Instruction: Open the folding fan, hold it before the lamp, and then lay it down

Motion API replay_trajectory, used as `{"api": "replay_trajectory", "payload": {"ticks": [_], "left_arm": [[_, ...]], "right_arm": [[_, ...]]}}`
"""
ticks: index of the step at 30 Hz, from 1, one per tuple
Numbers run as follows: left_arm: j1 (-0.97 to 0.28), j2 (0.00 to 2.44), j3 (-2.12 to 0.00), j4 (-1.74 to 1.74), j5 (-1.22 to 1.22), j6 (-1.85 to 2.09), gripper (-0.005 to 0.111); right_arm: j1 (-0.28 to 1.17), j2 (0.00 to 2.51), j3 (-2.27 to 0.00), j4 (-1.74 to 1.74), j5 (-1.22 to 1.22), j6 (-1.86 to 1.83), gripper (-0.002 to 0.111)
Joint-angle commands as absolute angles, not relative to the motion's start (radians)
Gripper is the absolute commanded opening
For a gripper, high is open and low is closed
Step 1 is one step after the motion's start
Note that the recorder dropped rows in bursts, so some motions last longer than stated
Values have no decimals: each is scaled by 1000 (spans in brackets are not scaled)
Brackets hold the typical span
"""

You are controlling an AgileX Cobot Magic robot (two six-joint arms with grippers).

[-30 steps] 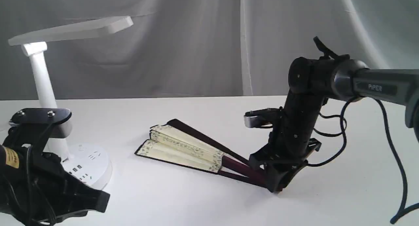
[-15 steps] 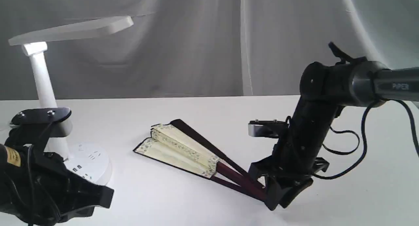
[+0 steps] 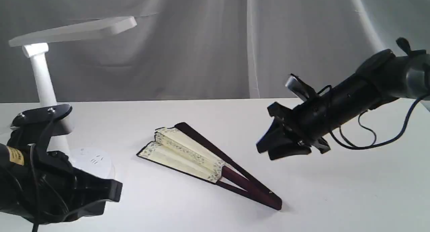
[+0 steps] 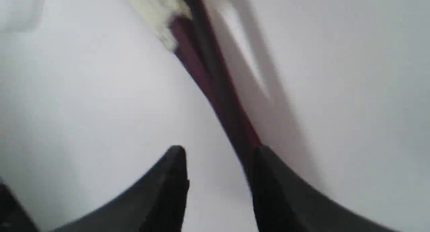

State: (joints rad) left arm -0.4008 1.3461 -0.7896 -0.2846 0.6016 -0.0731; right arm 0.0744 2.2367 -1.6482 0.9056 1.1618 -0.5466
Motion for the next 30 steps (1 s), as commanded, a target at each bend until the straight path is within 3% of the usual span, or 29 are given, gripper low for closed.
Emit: {"api": "replay_trajectory", "payload": {"ticks": [1,12,30], "left_arm": [[-408,1348,-796,-304,580,-78,0],[-408,1348,-796,-304,580,-78,0],[-408,1348,-796,-304,580,-78,0]], "right_arm": [[60,2295,-1685,1136,1177,-665,41],[70,2500,-1841,1273,1124,-728,43],[176,2556,-1846,1297,1011,-776,43]]}}
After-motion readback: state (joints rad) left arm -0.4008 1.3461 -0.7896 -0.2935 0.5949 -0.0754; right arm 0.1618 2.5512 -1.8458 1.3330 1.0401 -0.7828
